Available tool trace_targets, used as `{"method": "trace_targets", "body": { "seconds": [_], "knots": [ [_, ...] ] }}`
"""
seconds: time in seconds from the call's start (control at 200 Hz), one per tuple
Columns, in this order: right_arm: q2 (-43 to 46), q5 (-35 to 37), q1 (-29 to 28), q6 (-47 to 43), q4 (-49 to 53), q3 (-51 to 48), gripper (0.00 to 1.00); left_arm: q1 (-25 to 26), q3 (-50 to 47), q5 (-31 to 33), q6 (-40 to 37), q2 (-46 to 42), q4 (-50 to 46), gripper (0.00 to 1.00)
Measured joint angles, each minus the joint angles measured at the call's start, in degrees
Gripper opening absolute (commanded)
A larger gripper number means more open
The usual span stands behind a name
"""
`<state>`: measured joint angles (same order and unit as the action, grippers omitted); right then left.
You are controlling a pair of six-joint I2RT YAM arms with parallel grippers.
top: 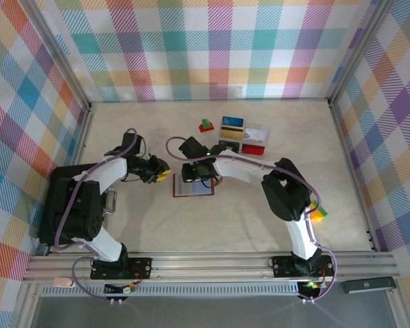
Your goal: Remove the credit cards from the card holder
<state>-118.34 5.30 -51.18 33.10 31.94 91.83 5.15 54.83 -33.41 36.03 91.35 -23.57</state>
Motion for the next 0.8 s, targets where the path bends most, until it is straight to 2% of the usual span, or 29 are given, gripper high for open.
{"method": "trace_targets", "body": {
  "seconds": [0.13,0.22,0.51,0.8],
  "knots": [
    [-4.4,0.9,-2.2,-2.1,3.9,6.0,0.46,-5.1,-1.3,0.7,-0.5,-1.7,-1.8,0.47],
    [-7.6,1.5,-3.3,-3.2,6.6,10.3,0.47,-7.5,-2.4,1.2,-0.4,-3.1,-2.5,0.53],
    [-13.0,1.6,-4.3,-5.4,13.1,16.3,0.5,-9.0,-4.5,1.6,0.5,-4.9,-3.2,0.7],
    [-14.2,1.6,-4.3,-5.8,15.2,17.7,0.48,-9.1,-4.5,2.4,0.6,-5.0,-3.3,0.76]
  ]
}}
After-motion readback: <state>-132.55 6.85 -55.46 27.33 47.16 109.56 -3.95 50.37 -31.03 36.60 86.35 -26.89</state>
